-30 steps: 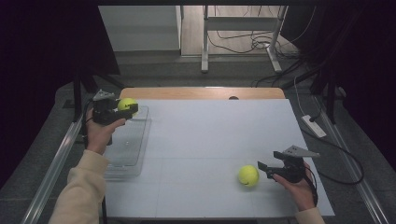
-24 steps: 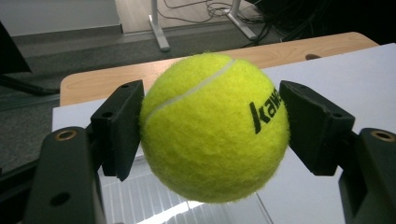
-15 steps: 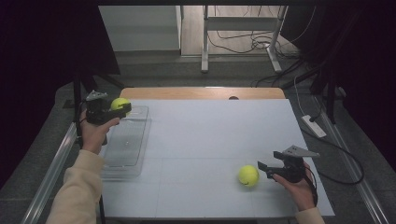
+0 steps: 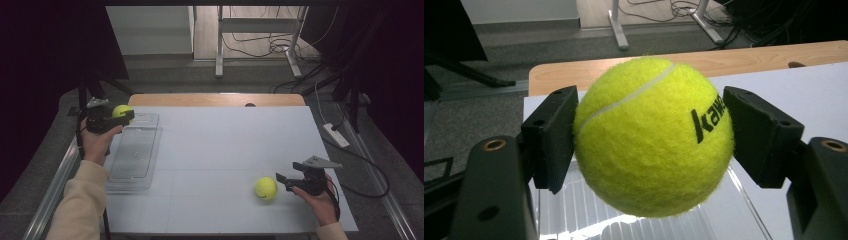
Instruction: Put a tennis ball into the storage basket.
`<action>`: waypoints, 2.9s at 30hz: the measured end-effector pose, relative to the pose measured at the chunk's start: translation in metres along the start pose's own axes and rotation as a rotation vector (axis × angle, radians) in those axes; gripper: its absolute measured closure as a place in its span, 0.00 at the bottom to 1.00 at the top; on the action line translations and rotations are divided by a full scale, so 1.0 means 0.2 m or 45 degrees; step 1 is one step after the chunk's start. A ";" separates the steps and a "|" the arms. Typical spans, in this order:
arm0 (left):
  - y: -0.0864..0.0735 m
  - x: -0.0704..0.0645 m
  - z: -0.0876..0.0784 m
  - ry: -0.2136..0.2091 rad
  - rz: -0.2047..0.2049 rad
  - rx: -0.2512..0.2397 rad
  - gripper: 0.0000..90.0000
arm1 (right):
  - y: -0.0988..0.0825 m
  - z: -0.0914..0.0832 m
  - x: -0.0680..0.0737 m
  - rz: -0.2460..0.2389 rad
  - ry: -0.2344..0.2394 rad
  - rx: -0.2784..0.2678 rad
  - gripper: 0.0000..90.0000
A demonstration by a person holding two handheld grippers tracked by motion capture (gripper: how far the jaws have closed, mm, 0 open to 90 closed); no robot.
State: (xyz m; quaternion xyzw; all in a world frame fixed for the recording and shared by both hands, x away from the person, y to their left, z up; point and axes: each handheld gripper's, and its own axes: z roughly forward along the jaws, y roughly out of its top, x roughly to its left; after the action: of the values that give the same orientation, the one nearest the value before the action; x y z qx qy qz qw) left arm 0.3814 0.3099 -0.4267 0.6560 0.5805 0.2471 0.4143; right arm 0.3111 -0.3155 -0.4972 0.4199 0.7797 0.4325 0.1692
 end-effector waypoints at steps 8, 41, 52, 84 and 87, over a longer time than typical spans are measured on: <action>-0.01 0.01 0.04 0.016 0.001 0.034 0.30 | 0.00 0.00 0.00 0.000 -0.002 0.001 0.17; -0.06 0.04 0.18 0.040 -0.002 0.238 0.30 | -0.01 0.00 0.00 0.003 -0.003 0.008 0.17; -0.09 0.06 0.23 0.066 -0.015 0.342 0.30 | -0.01 0.01 -0.01 0.003 -0.003 0.009 0.17; -0.09 0.05 0.27 0.094 0.000 0.340 0.24 | -0.01 0.01 -0.01 0.000 -0.005 0.011 0.17; -0.07 0.03 0.23 0.078 -0.025 0.277 0.20 | -0.01 0.01 -0.01 0.000 -0.006 0.010 0.17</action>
State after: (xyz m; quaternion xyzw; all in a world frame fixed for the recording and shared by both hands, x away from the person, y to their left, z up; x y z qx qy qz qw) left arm 0.4125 0.3037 -0.4645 0.6835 0.6227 0.1984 0.3252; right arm 0.3117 -0.3166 -0.4998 0.4216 0.7811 0.4283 0.1693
